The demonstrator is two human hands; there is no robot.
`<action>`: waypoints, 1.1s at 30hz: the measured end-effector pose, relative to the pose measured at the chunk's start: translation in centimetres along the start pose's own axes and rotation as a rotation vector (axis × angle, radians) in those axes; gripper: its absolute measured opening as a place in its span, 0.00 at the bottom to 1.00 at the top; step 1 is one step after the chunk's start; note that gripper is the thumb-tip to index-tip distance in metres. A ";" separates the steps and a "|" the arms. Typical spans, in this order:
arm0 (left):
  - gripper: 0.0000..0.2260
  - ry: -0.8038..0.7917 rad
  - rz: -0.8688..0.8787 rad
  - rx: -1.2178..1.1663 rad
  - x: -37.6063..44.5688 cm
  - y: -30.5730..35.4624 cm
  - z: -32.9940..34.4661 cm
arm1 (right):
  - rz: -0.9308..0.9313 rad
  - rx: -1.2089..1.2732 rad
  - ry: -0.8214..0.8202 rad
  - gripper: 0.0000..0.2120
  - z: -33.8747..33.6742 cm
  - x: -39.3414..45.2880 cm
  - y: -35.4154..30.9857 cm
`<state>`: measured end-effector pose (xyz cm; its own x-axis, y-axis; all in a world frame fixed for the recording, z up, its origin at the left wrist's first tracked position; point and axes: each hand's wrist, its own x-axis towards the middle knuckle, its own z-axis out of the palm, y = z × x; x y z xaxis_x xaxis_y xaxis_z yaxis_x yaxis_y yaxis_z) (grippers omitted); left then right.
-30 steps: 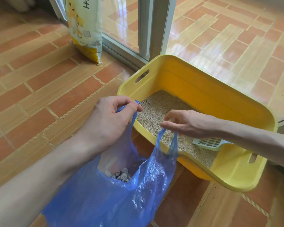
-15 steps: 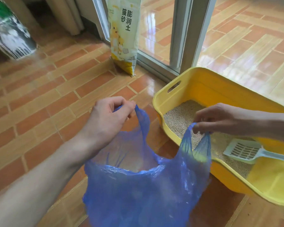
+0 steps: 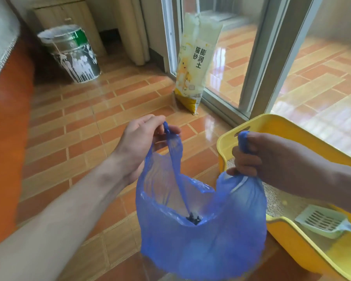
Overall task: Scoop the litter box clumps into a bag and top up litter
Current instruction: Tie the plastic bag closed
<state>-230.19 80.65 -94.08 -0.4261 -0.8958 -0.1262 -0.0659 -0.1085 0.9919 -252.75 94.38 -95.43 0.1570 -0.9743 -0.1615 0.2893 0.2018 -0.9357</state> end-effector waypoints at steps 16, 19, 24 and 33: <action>0.09 0.011 0.181 -0.068 -1.6 6.7 0.2 | -0.235 -0.102 0.065 0.08 3.2 1.2 -7.7; 0.06 0.002 0.228 0.037 -1.6 6.7 1.0 | -0.309 -0.332 0.189 0.14 3.4 2.5 -7.0; 0.09 -0.014 0.339 0.376 -1.5 4.7 3.5 | -0.432 -0.597 0.268 0.10 4.8 4.8 -5.9; 0.10 -0.100 0.334 0.420 -0.3 2.9 5.1 | -0.593 -0.698 0.370 0.15 4.4 7.5 -4.3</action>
<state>-234.85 82.78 -91.26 -0.5678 -0.8046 0.1738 -0.2582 0.3745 0.8905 -248.67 86.63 -91.25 -0.1726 -0.8923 0.4173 -0.4153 -0.3182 -0.8522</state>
